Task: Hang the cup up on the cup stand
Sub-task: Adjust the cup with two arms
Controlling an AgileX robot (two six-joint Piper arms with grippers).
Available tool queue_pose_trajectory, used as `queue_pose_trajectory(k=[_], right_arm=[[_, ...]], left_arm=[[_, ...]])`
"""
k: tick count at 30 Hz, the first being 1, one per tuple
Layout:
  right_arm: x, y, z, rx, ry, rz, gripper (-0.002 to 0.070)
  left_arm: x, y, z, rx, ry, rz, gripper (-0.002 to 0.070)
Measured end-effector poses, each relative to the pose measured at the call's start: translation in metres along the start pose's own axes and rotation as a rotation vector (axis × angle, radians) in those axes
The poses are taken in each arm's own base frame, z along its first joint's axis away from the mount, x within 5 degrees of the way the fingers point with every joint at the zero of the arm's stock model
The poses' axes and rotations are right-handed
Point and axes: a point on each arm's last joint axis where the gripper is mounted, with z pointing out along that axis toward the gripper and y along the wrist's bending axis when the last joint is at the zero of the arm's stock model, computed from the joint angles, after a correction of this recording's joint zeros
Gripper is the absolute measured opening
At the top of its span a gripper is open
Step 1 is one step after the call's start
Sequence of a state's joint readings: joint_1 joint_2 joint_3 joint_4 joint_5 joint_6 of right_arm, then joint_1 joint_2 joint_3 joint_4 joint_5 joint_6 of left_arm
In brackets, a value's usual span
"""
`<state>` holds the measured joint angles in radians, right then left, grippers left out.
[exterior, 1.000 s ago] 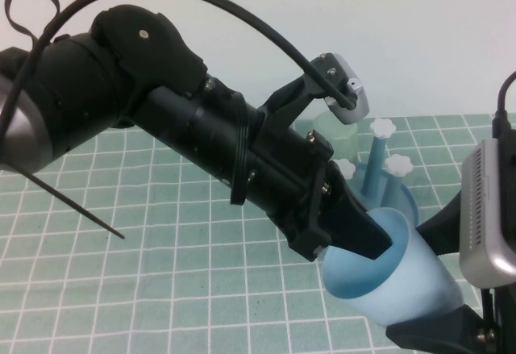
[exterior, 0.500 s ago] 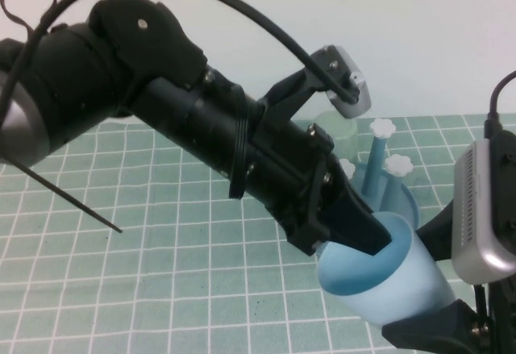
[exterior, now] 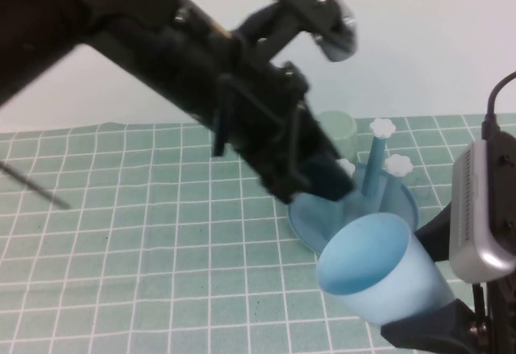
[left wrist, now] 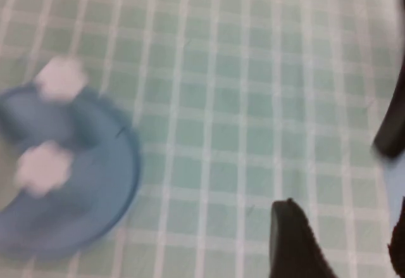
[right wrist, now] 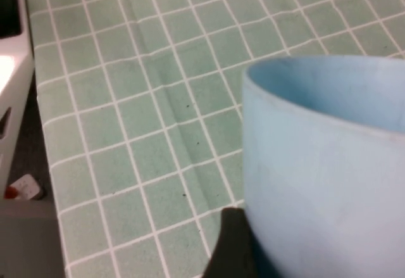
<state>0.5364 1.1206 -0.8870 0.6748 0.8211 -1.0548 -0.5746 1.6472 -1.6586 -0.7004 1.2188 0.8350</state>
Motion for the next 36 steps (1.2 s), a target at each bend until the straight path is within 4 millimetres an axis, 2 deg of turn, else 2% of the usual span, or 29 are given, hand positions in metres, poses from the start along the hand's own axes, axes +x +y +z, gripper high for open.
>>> queue_pose_trajectory(k=[6,9,14,20,26,36], right_arm=[[-0.001,-0.002,0.000,0.021,-0.010,0.015,0.0576],[-0.001,-0.003,0.000,0.028,-0.015,0.015,0.0575],[-0.001,-0.003,0.000,0.035,-0.015,0.013,0.0575],[-0.001,-0.004,0.000,0.041,-0.013,0.008,0.0575],[-0.001,-0.006,0.000,0.061,-0.015,0.009,0.0575],[-0.005,-0.012,-0.001,0.130,-0.061,0.021,0.0575]], left_arm=[[-0.001,-0.020,-0.032,-0.093,-0.005,0.033,0.0318],[-0.006,-0.034,-0.038,-0.079,-0.030,0.057,0.0318],[-0.012,-0.052,-0.029,-0.041,-0.018,0.073,0.0318],[-0.008,-0.072,-0.005,-0.009,0.078,0.142,0.0318],[0.000,-0.071,0.004,-0.012,0.125,0.108,0.0318],[0.001,-0.071,0.004,-0.015,0.129,0.107,0.0318]])
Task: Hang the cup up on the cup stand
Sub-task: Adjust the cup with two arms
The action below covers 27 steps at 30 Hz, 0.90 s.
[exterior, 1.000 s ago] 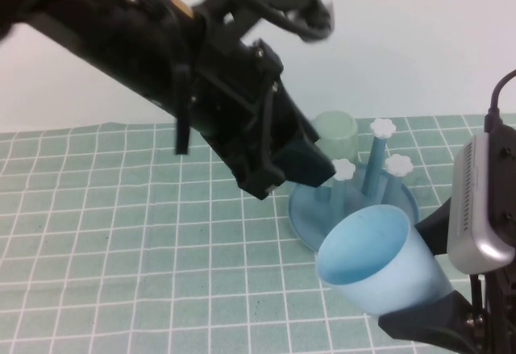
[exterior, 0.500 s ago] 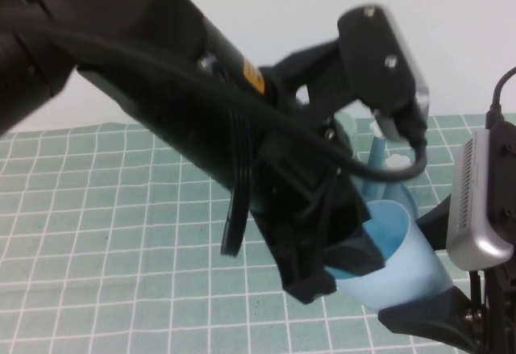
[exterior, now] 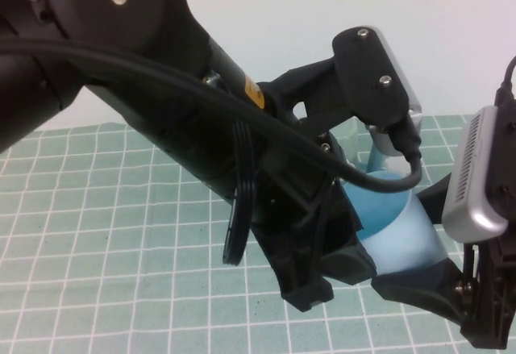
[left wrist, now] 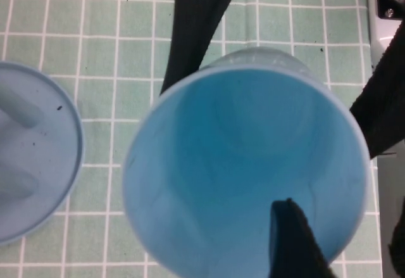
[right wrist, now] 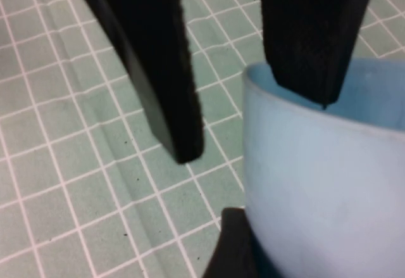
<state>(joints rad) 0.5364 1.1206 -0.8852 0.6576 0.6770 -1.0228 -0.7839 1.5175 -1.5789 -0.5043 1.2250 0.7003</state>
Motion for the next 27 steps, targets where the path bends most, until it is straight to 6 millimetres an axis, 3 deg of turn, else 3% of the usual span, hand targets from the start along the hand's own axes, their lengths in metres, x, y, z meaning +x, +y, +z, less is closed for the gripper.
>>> queue_pose_trajectory(k=[21,25,27], right_arm=[[-0.001,0.006,0.002,-0.080,-0.013,0.003,0.0574],[-0.001,0.006,0.002,-0.083,-0.015,0.006,0.0574],[-0.001,0.006,0.002,-0.082,-0.014,0.006,0.0574]], left_arm=[[0.005,0.013,0.023,0.024,0.087,0.040,0.0313],[0.005,0.012,0.023,0.034,0.089,0.081,0.0214],[0.005,0.011,0.023,0.046,0.089,0.116,0.0118]])
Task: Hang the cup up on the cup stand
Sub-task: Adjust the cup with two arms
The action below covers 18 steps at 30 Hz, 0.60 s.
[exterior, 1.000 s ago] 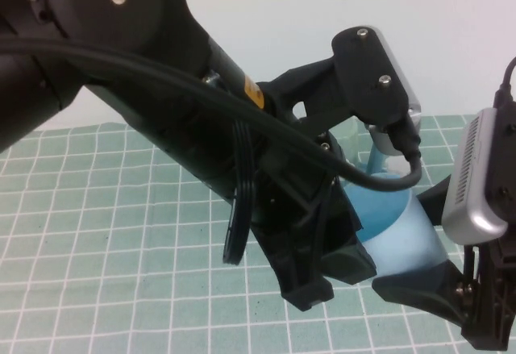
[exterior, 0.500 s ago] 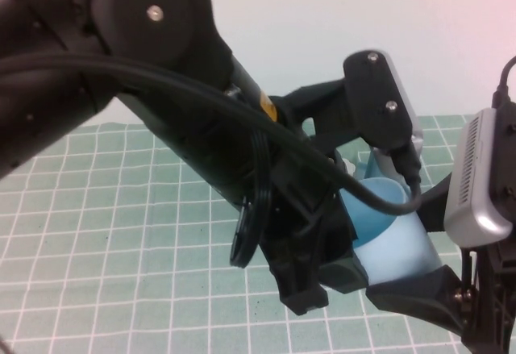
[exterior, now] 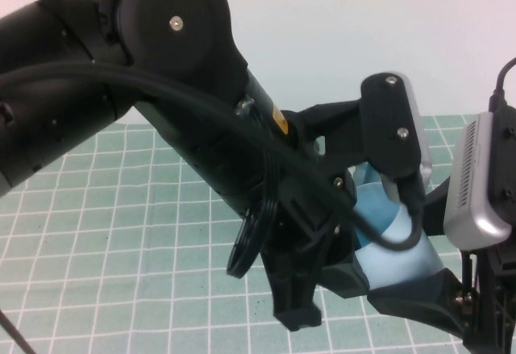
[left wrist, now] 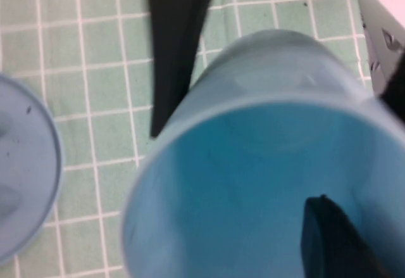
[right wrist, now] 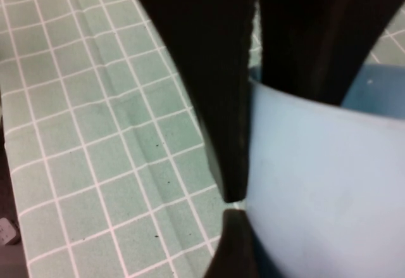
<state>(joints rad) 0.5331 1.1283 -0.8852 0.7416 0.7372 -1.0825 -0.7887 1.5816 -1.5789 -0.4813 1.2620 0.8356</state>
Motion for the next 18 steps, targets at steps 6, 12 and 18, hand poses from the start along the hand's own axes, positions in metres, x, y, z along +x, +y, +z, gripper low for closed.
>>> queue_pose_trajectory(k=[6,12,18], right_arm=[[0.0002,0.0004,0.0000,-0.009,0.000,0.001,0.0571],[0.0000,0.0007,-0.0002,-0.015,-0.003,0.007,0.0585],[-0.0006,0.0002,0.0000,-0.016,-0.011,0.036,0.0680]], left_arm=[[-0.0002,-0.0010,0.0001,0.010,-0.001,0.040,0.0062],[-0.0014,-0.0024,0.0004,0.025,-0.018,0.066,0.0053],[-0.0044,-0.0036,0.0003,0.037,-0.051,0.059,0.0029]])
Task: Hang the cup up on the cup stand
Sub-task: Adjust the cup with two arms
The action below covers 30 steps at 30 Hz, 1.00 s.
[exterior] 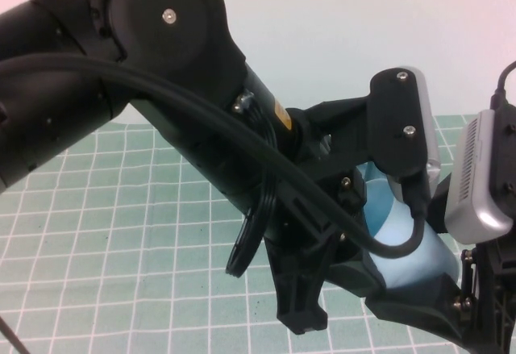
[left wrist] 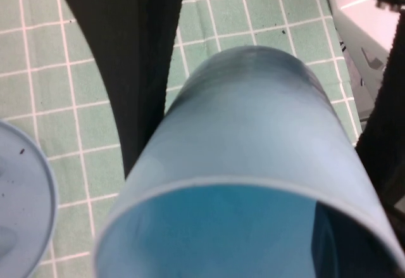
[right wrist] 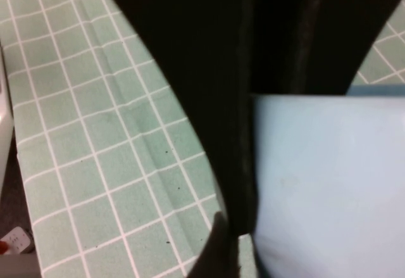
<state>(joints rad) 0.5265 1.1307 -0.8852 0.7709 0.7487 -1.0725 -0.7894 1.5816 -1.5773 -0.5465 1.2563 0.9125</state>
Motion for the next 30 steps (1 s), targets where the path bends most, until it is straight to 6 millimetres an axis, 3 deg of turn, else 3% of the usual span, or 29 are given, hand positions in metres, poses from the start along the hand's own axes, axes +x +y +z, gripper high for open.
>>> queue_pose_trajectory(k=[15,21,30], right_arm=[[0.003,-0.001,0.000,0.013,0.035,0.053,0.0696],[0.005,-0.004,-0.001,0.041,0.069,0.073,0.0697],[0.005,-0.003,-0.002,0.040,0.072,0.082,0.0697]], left_arm=[[0.000,0.002,-0.001,-0.009,-0.012,-0.007,0.0026],[0.005,0.008,-0.017,-0.035,-0.069,-0.037,0.0027],[0.001,0.011,-0.024,-0.008,-0.181,-0.048,0.0026]])
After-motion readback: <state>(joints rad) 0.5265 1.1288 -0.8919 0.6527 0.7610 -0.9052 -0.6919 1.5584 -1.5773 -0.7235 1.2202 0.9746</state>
